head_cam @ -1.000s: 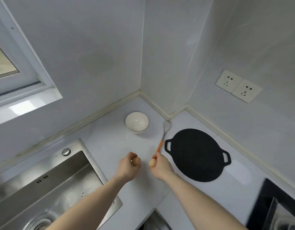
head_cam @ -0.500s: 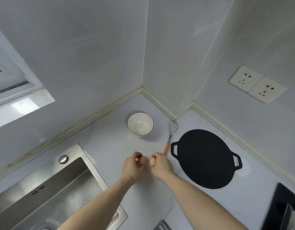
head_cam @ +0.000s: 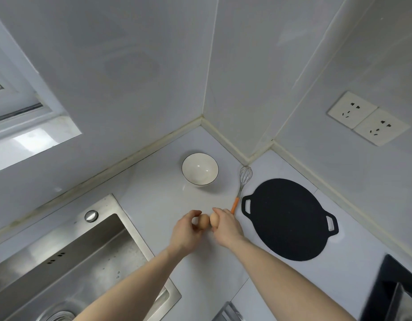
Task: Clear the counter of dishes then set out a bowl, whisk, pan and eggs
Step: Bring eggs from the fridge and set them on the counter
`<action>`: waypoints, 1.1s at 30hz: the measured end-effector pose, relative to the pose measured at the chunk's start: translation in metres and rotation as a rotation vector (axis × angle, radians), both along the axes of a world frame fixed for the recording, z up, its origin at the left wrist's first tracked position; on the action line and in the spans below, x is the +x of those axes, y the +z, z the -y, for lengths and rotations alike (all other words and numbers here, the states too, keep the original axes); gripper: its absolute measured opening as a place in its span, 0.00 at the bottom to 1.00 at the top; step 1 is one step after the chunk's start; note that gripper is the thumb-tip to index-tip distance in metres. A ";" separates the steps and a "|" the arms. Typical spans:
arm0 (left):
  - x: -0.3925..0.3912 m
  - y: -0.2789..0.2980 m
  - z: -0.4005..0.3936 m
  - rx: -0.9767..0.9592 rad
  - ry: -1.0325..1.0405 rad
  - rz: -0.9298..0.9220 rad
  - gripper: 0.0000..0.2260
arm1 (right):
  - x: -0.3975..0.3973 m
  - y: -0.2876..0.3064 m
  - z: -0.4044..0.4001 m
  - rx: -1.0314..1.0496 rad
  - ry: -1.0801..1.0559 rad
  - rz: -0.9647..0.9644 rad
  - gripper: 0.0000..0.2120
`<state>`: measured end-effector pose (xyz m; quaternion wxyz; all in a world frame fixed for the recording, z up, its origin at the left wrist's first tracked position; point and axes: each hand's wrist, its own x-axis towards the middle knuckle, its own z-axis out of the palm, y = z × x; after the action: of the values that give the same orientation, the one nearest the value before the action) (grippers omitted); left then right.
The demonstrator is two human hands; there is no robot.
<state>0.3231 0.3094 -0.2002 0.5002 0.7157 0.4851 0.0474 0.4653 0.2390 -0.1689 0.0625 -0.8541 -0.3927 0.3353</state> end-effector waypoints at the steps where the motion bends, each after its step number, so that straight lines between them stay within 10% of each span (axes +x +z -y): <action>1: -0.002 0.002 0.001 -0.007 -0.004 -0.001 0.22 | 0.000 0.001 0.001 0.002 -0.002 -0.005 0.33; 33: -0.062 0.107 0.053 0.184 -0.319 -0.057 0.23 | -0.035 0.108 0.214 0.420 -0.298 -0.056 0.32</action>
<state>0.2614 0.2566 -0.0929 0.4199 0.8273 0.3732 -0.0087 0.4305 0.0254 -0.0609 0.2980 -0.8613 -0.3215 0.2570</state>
